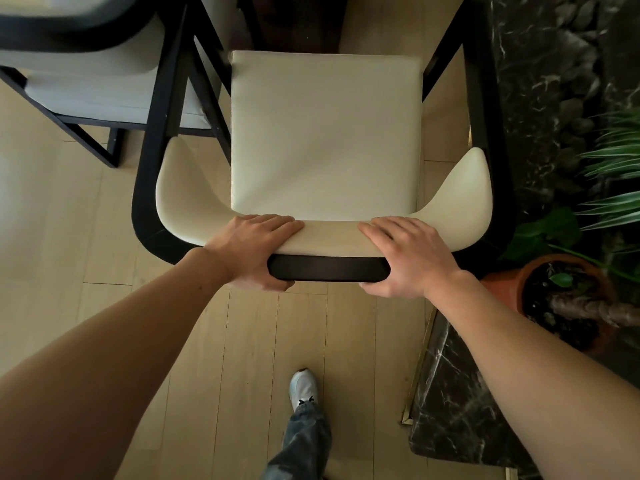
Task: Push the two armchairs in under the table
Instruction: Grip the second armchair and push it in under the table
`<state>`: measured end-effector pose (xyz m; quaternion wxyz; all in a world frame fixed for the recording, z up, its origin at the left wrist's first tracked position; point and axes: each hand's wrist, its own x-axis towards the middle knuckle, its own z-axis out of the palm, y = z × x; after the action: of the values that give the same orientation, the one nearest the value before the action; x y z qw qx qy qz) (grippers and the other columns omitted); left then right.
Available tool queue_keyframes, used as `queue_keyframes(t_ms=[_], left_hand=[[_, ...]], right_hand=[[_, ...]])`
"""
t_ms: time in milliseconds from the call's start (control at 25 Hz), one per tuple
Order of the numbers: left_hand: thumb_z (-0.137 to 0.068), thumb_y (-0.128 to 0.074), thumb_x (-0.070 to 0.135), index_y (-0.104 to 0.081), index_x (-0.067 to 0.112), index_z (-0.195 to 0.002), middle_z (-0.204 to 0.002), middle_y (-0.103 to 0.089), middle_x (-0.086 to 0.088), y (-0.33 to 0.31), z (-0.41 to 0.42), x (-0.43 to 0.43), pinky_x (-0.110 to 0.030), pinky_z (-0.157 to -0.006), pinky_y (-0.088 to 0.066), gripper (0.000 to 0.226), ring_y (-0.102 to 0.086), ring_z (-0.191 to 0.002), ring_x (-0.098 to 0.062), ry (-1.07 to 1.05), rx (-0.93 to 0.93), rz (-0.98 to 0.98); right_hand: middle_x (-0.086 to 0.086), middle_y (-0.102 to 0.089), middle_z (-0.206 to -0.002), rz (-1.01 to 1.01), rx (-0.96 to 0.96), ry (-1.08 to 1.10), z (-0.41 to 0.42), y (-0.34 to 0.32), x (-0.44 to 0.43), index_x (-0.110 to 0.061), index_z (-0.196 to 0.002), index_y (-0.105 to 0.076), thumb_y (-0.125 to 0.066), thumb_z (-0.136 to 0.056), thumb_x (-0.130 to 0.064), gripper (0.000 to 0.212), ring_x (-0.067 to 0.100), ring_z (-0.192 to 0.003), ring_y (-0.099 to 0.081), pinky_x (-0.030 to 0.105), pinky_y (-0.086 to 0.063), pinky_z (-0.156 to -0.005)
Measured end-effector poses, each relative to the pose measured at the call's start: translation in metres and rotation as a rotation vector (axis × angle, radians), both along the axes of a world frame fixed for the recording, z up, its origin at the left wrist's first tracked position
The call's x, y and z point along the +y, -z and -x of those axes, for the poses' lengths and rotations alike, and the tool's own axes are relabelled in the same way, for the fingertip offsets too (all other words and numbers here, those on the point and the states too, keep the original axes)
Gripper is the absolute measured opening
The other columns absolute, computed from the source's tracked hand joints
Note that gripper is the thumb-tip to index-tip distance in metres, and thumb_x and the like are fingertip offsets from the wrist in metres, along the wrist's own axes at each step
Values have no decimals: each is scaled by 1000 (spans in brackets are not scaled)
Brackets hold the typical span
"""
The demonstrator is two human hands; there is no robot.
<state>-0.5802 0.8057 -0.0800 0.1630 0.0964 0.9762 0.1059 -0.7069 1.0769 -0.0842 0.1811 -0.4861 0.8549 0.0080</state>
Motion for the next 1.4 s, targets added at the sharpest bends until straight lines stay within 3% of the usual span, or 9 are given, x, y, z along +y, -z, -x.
queue_keyframes(t_ms=[920,1120,1400], left_hand=[[-65,-55,73,-38,20,-143,-138,-53,0,1,132,-47,-40,-98,-45,95,-51,-121,-23,-14,-25,-13],[-64,-56,72,-40,22,-139,-131,-57,2,2,162,-57,-40,-92,-48,92,-54,-116,-23,-21,-9,-17],[-62,-56,71,-42,23,-139,-129,-58,6,2,196,-70,-38,-91,-47,92,-53,-115,-19,-36,-18,-40]], right_hand=[[7,-54,-143,-46,-4,-2,131,-3,-49,-18,-145,-43,-60,-70,-74,94,29,-130,-50,44,-39,-109],[9,-60,-135,1,20,14,160,-3,-58,-15,-139,-51,-69,-66,-69,92,31,-123,-56,45,-44,-102],[7,-59,-136,-22,35,5,193,-4,-74,-16,-140,-49,-61,-67,-72,93,30,-124,-55,43,-42,-103]])
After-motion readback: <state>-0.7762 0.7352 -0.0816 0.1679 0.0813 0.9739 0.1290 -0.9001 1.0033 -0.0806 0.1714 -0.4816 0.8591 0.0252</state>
